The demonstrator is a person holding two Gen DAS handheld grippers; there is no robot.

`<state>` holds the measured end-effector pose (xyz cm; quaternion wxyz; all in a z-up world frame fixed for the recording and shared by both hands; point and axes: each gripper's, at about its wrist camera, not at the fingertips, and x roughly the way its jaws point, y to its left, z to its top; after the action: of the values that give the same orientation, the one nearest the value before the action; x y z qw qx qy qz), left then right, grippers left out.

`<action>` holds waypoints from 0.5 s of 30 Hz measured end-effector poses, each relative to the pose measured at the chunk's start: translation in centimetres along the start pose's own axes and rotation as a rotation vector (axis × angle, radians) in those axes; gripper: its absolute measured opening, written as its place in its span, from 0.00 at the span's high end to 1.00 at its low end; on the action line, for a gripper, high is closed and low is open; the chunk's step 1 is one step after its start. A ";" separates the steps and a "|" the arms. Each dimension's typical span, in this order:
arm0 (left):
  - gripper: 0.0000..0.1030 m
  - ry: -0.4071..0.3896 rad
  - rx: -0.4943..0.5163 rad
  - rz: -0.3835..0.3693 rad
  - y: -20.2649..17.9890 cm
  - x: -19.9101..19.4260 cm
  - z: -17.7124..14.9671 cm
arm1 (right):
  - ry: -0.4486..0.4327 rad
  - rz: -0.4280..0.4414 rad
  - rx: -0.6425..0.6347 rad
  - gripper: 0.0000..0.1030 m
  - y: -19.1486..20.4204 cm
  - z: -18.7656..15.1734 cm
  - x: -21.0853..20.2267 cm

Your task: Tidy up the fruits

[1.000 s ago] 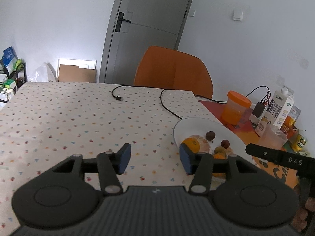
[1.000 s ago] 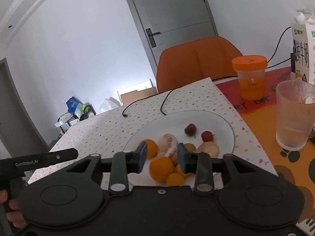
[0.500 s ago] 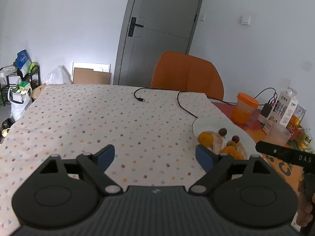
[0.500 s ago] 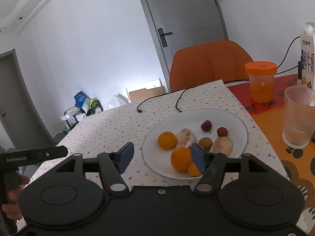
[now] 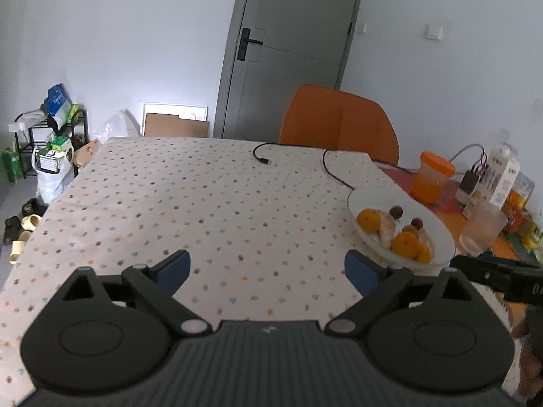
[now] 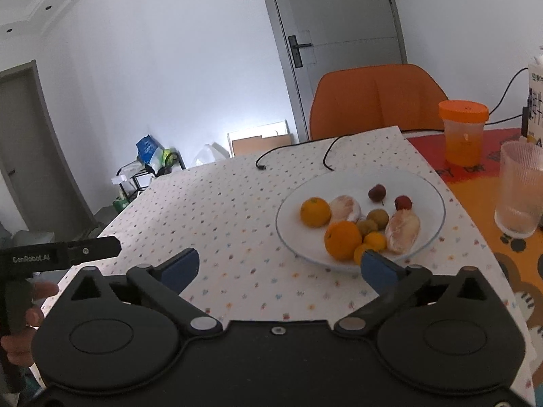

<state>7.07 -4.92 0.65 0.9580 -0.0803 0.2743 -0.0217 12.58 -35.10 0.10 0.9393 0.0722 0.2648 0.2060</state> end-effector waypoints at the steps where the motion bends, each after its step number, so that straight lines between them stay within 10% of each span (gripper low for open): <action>1: 0.06 0.008 0.010 0.004 0.0 -0.2 -0.3 | 0.007 -0.002 0.002 0.00 0.1 -0.2 -0.1; 15: 0.02 0.071 0.003 0.050 3.0 -3.8 -2.8 | 0.016 0.000 0.004 0.00 2.3 -0.7 -2.7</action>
<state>2.35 -2.04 -0.15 0.9481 -0.0712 0.3099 -0.0012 9.28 -34.14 1.37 0.9370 0.0722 0.2726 0.2061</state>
